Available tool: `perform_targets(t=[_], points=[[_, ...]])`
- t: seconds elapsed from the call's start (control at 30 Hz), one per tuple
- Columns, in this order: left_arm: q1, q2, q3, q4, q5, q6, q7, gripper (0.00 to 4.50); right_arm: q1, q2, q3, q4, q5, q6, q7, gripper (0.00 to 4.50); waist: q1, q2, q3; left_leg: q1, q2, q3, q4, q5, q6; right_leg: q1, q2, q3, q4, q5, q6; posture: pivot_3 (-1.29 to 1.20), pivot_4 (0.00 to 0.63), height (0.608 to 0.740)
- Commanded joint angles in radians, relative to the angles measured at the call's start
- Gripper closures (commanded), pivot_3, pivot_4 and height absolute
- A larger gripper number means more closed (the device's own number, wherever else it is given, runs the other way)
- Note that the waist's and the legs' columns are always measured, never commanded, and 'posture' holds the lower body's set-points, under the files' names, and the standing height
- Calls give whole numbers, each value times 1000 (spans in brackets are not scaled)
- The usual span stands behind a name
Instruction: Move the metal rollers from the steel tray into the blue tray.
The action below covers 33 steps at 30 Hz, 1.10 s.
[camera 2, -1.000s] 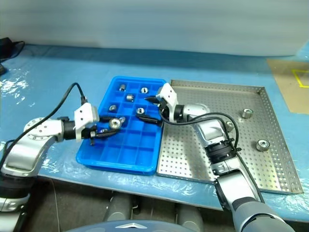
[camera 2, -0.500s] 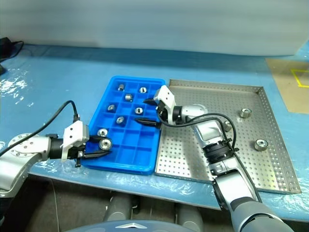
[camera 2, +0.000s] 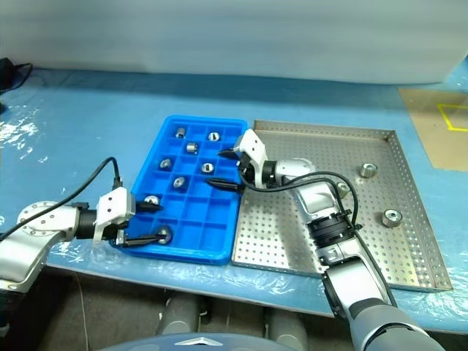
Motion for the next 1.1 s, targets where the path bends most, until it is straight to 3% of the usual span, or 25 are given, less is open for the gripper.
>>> perform_targets(t=[0.03, 0.27, 0.5, 0.67, 0.87, 1.1], points=[[-30, -1, -4, -4, -5, 11, 8, 1171, -1, -3, -18, -43, 10, -11, -1, 0, 0, 0, 0, 0, 0, 0, 0, 1, -1, 0, 0, 0, 0, 0, 0, 150, 150, 740], [-257, -70, 18, 3, -131, 116, 17, 1171, 9, -37, -63, -106, 57, 55, 5, 0, 4, 0, 0, 1, 0, 1, 3, 2, -3, -1, 0, 1, 8, 0, -1, 94, 150, 740], [-409, -138, -75, 92, -127, 126, -29, 1171, 94, -183, -112, -241, 102, 121, 56, 0, -3, -1, 0, 4, 0, 2, 4, 2, -4, -1, 0, 4, 13, -1, -2, -39, 150, 740], [-555, -270, -179, 295, -19, 12, -13, 1171, 153, -265, -189, -237, 34, 83, -66, 0, -7, -1, 0, 7, -1, 3, 4, 3, -5, -1, 0, 10, 14, -1, -2, -153, 150, 740], [-687, -448, -203, 530, 38, -125, 18, 1171, 226, -257, -289, -297, 6, 66, -244, 0, -34, -1, -1, 6, -2, 5, 7, 2, -3, -1, 1, 14, 14, -1, -1, -249, 150, 740], [-721, -528, -217, 624, 63, -195, -14, 1171, 310, -260, -351, -305, -15, 56, -355, 0, -82, -2, 0, 5, -2, 5, 9, 1, 5, -3, 7, 18, 14, -1, -1, -308, 150, 740]])
